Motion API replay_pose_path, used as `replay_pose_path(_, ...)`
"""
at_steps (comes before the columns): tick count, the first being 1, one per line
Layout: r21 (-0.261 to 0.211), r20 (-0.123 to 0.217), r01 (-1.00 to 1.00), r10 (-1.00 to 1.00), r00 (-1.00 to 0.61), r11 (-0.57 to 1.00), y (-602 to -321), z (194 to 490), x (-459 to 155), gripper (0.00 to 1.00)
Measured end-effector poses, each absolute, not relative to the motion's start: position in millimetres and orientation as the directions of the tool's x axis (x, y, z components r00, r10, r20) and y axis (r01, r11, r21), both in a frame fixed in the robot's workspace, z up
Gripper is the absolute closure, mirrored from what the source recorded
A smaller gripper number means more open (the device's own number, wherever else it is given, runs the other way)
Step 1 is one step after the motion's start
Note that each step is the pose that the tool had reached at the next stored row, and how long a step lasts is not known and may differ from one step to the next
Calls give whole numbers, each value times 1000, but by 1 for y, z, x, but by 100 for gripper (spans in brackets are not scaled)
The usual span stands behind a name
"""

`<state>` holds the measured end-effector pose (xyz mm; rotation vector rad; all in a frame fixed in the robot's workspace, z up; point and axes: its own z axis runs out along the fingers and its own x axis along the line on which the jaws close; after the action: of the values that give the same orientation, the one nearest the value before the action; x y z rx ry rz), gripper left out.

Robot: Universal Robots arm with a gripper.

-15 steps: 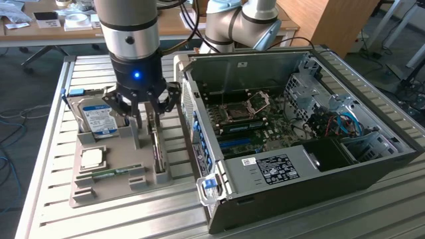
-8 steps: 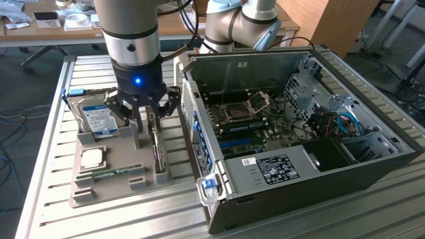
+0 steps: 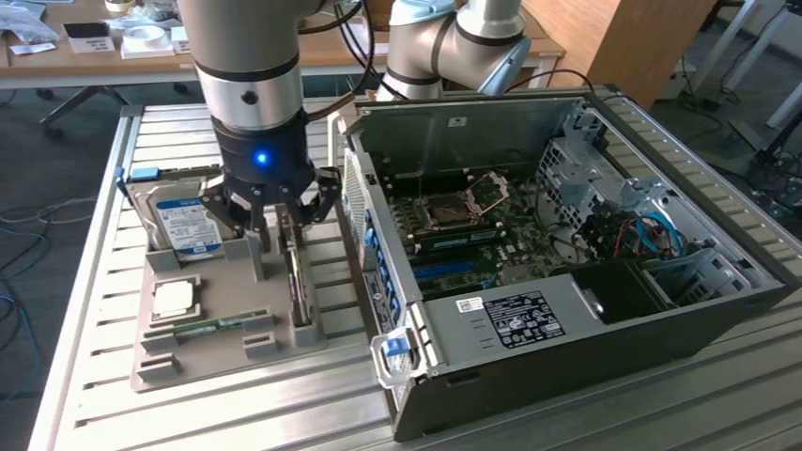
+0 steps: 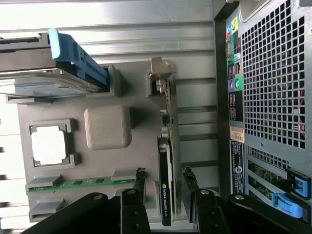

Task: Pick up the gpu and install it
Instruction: 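Pick up the gpu and move the gpu toward the slot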

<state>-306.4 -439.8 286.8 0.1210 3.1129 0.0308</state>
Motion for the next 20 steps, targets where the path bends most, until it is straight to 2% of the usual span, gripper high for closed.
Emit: replay_pose_path(20,21,-25,77,78,-997,997,-440,266,-301,57)
